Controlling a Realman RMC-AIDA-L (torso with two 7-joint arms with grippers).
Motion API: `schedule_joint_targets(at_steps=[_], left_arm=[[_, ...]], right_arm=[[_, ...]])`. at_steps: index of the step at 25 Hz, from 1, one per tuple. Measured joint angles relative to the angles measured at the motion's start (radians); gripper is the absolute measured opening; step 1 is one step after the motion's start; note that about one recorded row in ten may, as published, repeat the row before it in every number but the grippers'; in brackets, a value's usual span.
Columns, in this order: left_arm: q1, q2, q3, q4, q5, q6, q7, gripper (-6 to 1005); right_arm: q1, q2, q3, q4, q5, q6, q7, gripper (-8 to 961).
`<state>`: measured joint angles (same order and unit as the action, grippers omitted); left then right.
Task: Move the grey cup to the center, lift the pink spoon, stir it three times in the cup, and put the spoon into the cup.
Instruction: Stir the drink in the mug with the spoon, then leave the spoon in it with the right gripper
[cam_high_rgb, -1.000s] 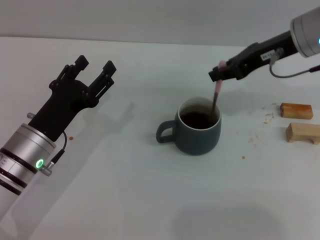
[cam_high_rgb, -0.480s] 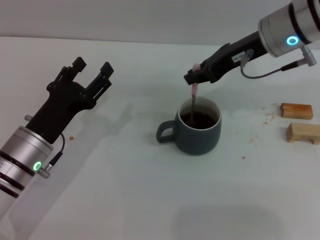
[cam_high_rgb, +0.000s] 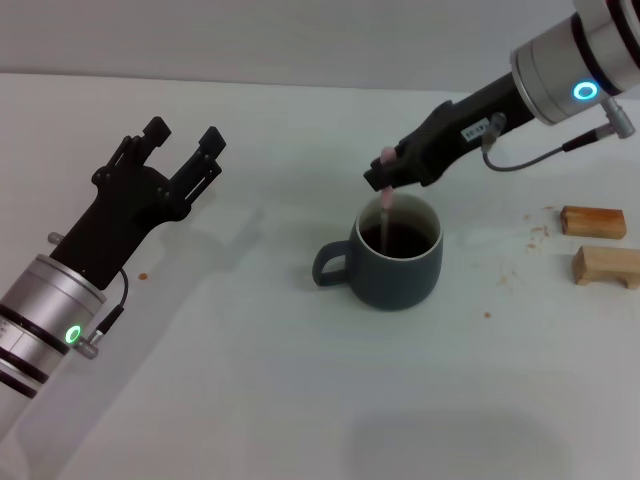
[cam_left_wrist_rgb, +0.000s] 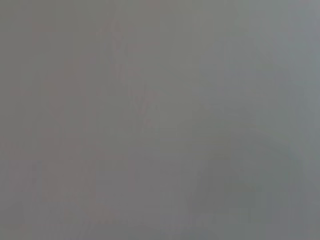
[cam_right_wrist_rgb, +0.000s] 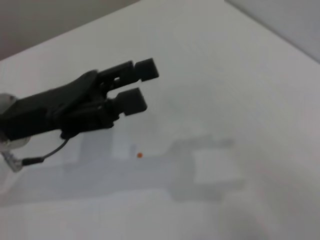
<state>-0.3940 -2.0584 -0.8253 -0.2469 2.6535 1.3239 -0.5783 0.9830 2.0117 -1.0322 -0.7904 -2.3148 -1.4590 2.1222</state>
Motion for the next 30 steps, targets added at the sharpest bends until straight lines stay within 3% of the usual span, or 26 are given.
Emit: schedule_joint_targets(at_steps=[6, 11, 20, 30], left_arm=[[-0.001, 0.0, 0.0, 0.0, 0.001, -0.005, 0.0, 813], [-0.004, 0.0, 0.0, 0.0, 0.002, -0.006, 0.0, 813], [-0.01, -0.001, 0.002, 0.0, 0.004, -0.006, 0.0, 813], [0.0, -0.003, 0.0, 0.0, 0.001, -0.008, 0.0, 813]], right_arm=[[-0.037, 0.0, -0.019, -0.04, -0.01, -0.028, -0.001, 102], [-0.067, -0.014, -0.013, -0.046, -0.013, -0.026, -0.002, 101], [-0.076, -0.022, -0.007, -0.07, -0.015, 0.045, -0.002, 101], [-0.045, 0.008, -0.017, -0.065, -0.003, 0.087, -0.033, 102]])
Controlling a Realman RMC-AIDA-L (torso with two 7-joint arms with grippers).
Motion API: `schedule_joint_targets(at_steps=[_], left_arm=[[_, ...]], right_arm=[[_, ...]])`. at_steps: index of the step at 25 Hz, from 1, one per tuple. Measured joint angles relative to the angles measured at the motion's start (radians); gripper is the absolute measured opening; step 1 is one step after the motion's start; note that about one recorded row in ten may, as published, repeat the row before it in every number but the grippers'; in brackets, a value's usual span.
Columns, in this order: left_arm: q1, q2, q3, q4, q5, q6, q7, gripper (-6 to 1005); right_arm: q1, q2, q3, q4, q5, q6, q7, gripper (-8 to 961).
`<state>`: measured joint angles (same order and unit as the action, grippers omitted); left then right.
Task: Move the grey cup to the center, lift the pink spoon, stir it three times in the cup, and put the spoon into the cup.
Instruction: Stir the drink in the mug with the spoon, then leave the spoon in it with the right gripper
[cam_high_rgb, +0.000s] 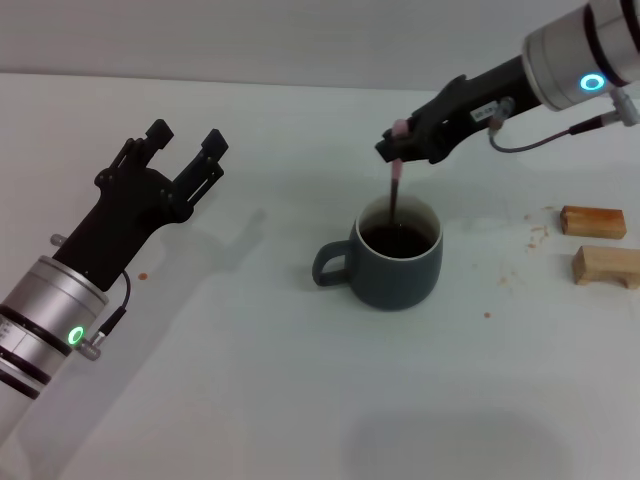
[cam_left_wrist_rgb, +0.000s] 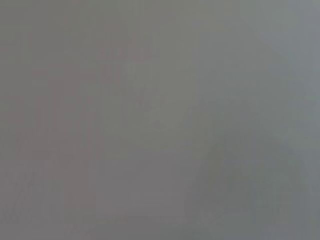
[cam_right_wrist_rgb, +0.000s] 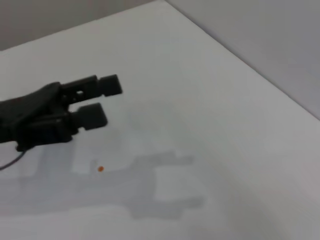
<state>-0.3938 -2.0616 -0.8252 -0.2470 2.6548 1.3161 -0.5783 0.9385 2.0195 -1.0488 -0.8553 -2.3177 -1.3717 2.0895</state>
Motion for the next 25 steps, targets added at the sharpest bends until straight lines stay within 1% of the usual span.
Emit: schedule_joint_targets(at_steps=[2, 6, 12, 15, 21, 25], left_arm=[[0.0, 0.0, 0.0, 0.0, -0.001, 0.0, 0.0, 813], [-0.002, 0.001, 0.0, 0.0, -0.001, 0.0, 0.0, 813], [-0.004, 0.001, 0.0, 0.001, -0.002, 0.0, 0.0, 813], [-0.007, 0.002, 0.0, 0.003, -0.002, 0.0, 0.0, 813], [-0.012, 0.002, 0.0, 0.006, -0.003, -0.003, 0.0, 813], [-0.011, 0.002, 0.0, 0.006, -0.003, -0.003, 0.0, 813]], right_arm=[[0.008, 0.004, -0.001, -0.003, 0.0, -0.013, -0.002, 101], [0.018, 0.005, -0.002, -0.016, 0.001, -0.063, -0.002, 100], [0.004, 0.007, -0.001, -0.047, 0.001, -0.139, -0.003, 101], [-0.005, 0.007, 0.006, -0.048, -0.002, -0.148, -0.002, 101], [-0.034, 0.004, 0.034, -0.059, -0.001, -0.141, 0.004, 197], [-0.091, 0.007, 0.105, -0.13, -0.002, -0.126, 0.004, 261]])
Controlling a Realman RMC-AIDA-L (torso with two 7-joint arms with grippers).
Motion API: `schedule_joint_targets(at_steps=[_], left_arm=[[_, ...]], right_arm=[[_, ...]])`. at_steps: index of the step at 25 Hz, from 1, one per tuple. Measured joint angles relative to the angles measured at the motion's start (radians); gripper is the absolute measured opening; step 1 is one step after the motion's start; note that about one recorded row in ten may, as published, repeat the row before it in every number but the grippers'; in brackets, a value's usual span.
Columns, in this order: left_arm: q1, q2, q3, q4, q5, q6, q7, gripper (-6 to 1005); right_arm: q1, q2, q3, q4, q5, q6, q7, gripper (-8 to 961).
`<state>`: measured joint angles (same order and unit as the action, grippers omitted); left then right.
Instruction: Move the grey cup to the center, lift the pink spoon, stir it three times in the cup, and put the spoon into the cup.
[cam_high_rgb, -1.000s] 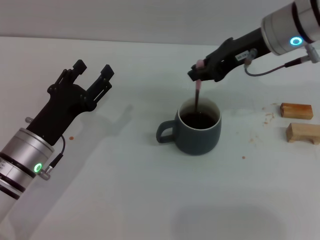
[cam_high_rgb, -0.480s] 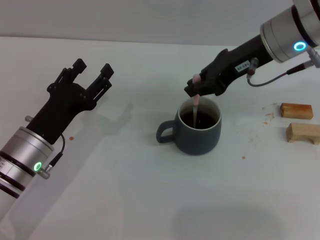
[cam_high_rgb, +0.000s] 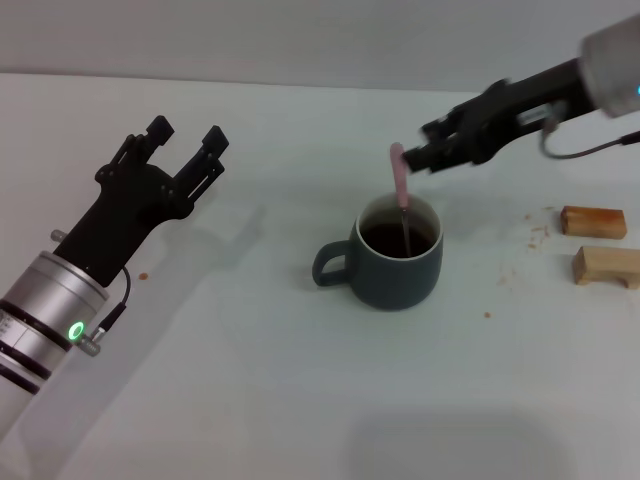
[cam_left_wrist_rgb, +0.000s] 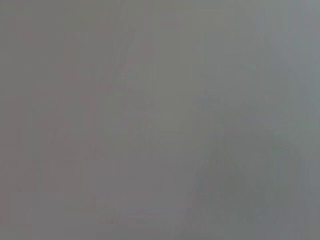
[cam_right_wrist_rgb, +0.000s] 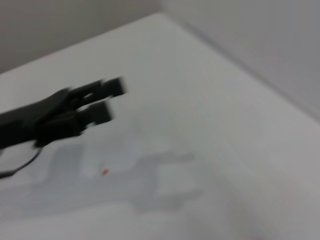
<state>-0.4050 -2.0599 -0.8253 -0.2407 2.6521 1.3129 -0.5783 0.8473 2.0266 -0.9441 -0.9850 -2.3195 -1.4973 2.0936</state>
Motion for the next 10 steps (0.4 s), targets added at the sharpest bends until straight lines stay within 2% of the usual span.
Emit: schedule_joint_targets(at_steps=[4, 6, 10], left_arm=[[0.008, 0.001, 0.0, 0.0, 0.0, 0.001, -0.002, 813], [0.012, 0.001, -0.001, 0.0, 0.0, 0.005, -0.004, 813], [0.019, 0.003, -0.014, 0.007, 0.0, 0.013, -0.015, 813]], right_arm=[[-0.1, 0.02, 0.072, -0.121, 0.037, 0.057, -0.005, 412], [-0.174, 0.033, 0.092, -0.182, 0.087, 0.113, -0.019, 488], [-0.35, 0.048, 0.097, -0.223, 0.265, 0.272, -0.11, 490]])
